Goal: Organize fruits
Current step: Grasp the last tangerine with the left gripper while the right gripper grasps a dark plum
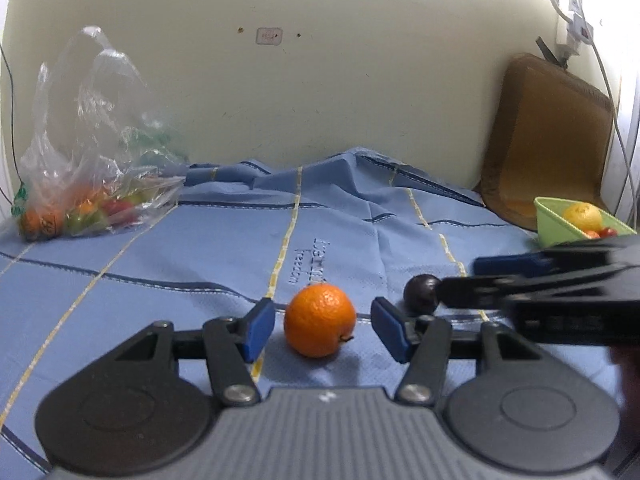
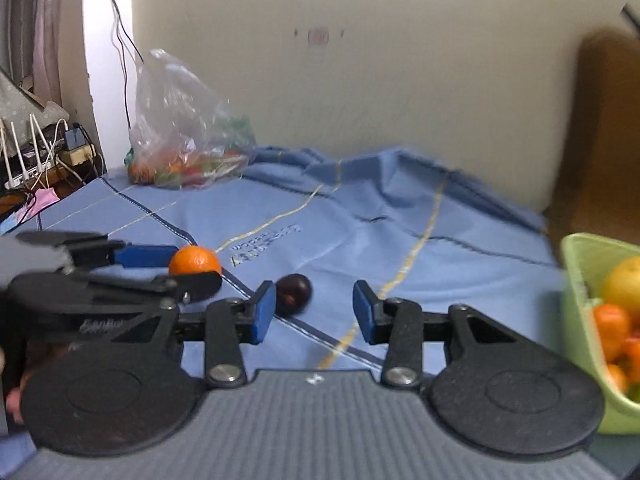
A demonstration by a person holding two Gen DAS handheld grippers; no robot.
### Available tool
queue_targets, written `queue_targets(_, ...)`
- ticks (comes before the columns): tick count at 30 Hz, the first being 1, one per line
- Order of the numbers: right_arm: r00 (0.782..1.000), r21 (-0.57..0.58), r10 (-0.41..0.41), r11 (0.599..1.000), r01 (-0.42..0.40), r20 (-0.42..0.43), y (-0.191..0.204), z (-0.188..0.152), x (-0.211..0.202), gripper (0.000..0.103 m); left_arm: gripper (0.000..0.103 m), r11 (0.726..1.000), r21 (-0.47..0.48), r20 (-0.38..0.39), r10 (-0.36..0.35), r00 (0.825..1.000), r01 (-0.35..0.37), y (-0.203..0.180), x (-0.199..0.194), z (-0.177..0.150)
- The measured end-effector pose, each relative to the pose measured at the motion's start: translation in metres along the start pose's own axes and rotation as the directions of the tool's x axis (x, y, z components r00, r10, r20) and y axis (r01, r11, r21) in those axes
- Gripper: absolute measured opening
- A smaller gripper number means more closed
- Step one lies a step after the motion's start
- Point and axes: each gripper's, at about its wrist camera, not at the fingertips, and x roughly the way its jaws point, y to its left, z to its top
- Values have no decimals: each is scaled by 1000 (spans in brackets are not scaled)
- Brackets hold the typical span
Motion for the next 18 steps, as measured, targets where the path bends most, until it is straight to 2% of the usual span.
queue_targets(2, 999, 29, 20, 999, -19, -30, 0, 2, 15, 44, 44, 1000, -6, -23, -13, 1000, 13, 1, 3, -1)
queue_targets(5, 997, 58, 53, 997, -50, -55, 2, -1, 24, 38, 41, 1000, -14, -24, -9, 1000, 8, 2, 4, -1)
queue_targets(7, 997, 48, 39, 998, -36, -59, 6, -5, 27, 31, 40, 1000, -22, -22, -13, 1000, 13, 3, 4, -1)
queue_targets(10, 998, 58, 31, 998, -27, -60, 6, -6, 22, 31, 39, 999, -31, -16, -37, 999, 37, 5, 1, -1)
queue_targets(13, 999, 67, 11, 998, -7, -51, 0, -14, 6, 31, 39, 995, -9, -6, -102, 995, 102, -3, -6, -5)
queue_targets(15, 999, 76, -1, 997, 4, -47, -6, -22, -5, 31, 39, 983, -2, -32, -183, 983, 183, -16, -9, -8)
queue_targets(18, 999, 85, -36, 996, 39, -36, -14, -36, -30, 31, 39, 965, 64, -55, -252, 966, 255, -50, -17, -16)
